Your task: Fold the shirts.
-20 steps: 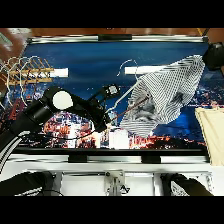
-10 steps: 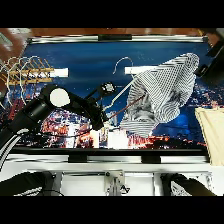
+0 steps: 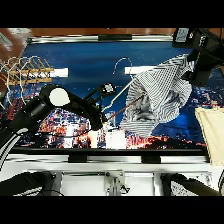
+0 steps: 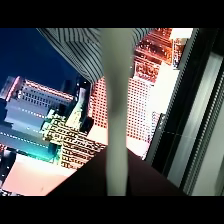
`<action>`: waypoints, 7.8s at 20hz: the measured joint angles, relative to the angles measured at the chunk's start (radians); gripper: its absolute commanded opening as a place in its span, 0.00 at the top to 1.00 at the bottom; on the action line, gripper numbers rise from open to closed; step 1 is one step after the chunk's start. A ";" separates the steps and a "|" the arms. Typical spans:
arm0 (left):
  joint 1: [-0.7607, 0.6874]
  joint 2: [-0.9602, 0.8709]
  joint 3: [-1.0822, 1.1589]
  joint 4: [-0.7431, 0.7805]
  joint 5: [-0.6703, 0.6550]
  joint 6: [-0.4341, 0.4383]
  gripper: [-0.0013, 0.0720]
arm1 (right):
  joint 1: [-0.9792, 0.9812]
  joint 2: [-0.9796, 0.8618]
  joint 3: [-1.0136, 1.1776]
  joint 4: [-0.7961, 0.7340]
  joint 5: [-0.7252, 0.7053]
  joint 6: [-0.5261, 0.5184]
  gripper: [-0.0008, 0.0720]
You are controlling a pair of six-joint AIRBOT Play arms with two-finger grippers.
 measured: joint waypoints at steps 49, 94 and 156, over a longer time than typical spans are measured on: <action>0.359 0.027 0.254 0.109 0.155 -0.151 0.37 | -0.001 -0.010 0.000 0.089 0.133 0.315 0.88; 0.179 -0.354 -0.068 -1.110 0.499 -0.039 0.40 | 0.000 0.096 0.000 0.341 0.242 0.883 0.88; 0.607 -0.299 0.142 -1.519 0.045 0.099 0.90 | 0.143 0.003 0.001 0.200 0.091 0.821 0.88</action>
